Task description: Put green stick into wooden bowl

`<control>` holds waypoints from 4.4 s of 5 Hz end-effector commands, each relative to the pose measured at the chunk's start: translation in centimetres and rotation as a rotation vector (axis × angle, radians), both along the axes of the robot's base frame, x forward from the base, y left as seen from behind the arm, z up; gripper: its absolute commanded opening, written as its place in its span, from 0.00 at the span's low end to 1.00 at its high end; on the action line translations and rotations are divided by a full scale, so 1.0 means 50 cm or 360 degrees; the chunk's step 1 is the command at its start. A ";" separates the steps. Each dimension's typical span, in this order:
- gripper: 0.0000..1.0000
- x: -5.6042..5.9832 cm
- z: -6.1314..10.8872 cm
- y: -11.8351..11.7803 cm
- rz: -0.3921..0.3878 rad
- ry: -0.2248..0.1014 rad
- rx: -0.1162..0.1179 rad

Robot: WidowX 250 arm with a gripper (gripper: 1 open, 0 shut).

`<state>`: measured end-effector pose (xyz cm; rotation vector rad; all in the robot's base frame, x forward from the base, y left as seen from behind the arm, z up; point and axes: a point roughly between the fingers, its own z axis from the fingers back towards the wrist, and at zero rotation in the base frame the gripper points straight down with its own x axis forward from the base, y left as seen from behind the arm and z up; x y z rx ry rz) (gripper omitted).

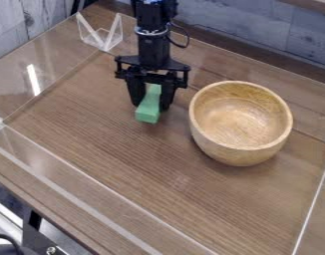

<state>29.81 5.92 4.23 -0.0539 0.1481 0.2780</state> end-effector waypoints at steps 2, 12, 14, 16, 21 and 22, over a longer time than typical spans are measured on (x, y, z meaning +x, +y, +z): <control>0.00 0.025 0.062 0.007 0.0020 -0.0156 0.0029; 0.00 0.045 0.105 -0.194 -0.0185 -0.0201 -0.0095; 0.00 0.024 0.090 -0.219 -0.0269 -0.0224 -0.0092; 0.00 0.023 0.089 -0.219 -0.0303 -0.0254 -0.0087; 0.00 0.027 0.083 -0.216 -0.0364 -0.0301 -0.0074; 0.00 0.028 0.084 -0.215 -0.0372 -0.0309 -0.0072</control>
